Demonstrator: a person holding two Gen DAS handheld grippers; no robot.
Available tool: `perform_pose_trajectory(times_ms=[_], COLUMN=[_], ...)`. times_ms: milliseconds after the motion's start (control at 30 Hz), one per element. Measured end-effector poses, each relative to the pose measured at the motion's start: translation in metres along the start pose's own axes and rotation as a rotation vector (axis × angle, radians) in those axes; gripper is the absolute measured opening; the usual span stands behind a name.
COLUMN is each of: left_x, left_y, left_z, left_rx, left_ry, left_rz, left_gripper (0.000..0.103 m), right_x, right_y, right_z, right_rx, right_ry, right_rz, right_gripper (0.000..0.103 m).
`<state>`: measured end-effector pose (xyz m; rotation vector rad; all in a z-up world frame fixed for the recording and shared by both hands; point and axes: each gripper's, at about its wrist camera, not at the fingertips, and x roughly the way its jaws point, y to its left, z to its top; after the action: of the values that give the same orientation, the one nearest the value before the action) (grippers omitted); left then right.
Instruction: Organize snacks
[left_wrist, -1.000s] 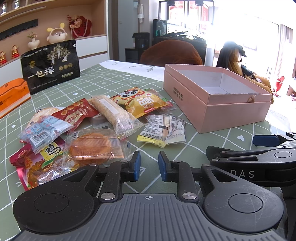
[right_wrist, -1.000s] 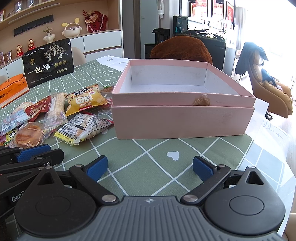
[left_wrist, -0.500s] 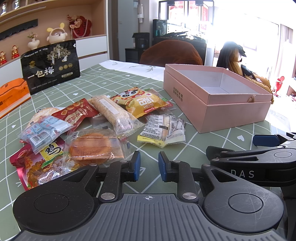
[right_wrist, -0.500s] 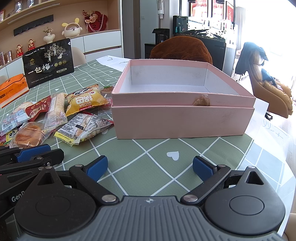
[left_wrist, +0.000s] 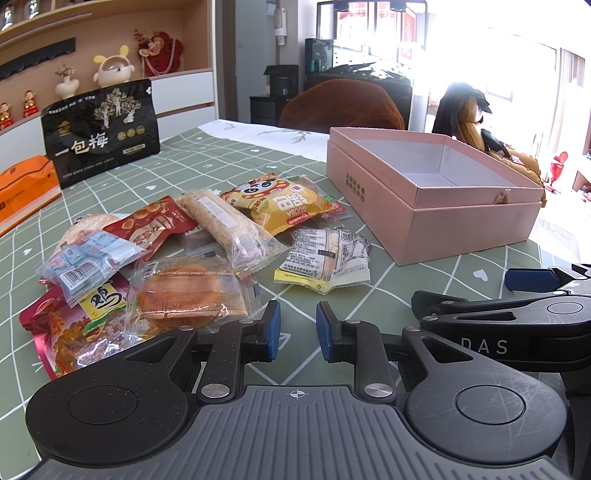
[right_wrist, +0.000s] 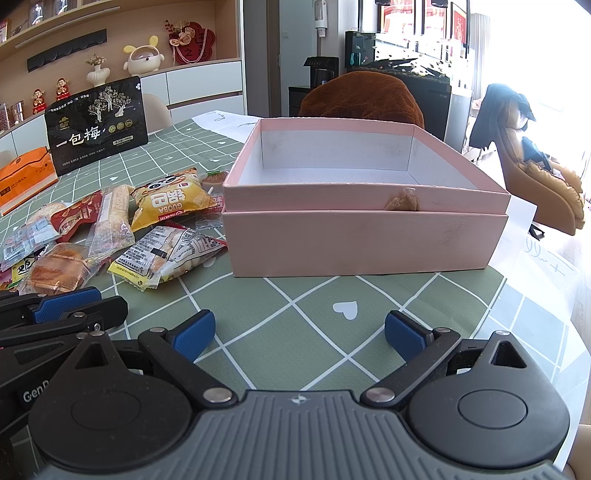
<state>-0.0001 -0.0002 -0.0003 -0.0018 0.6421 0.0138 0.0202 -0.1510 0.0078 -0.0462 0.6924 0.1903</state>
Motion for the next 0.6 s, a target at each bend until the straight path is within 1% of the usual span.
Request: perform_pose_trajectory(times_ms=[600], left_x=[0.0000], left_y=[0.0000], left_z=[0.0000], left_rx=[0.001], left_ry=[0.000], left_rz=[0.001], left_gripper=[0.026], right_x=[0.0009], right_y=[-0.0020], right_z=[-0.0003], right_rx=[-0.002], right_ry=[-0.002], right_rz=[0.003], right_gripper=[0.099])
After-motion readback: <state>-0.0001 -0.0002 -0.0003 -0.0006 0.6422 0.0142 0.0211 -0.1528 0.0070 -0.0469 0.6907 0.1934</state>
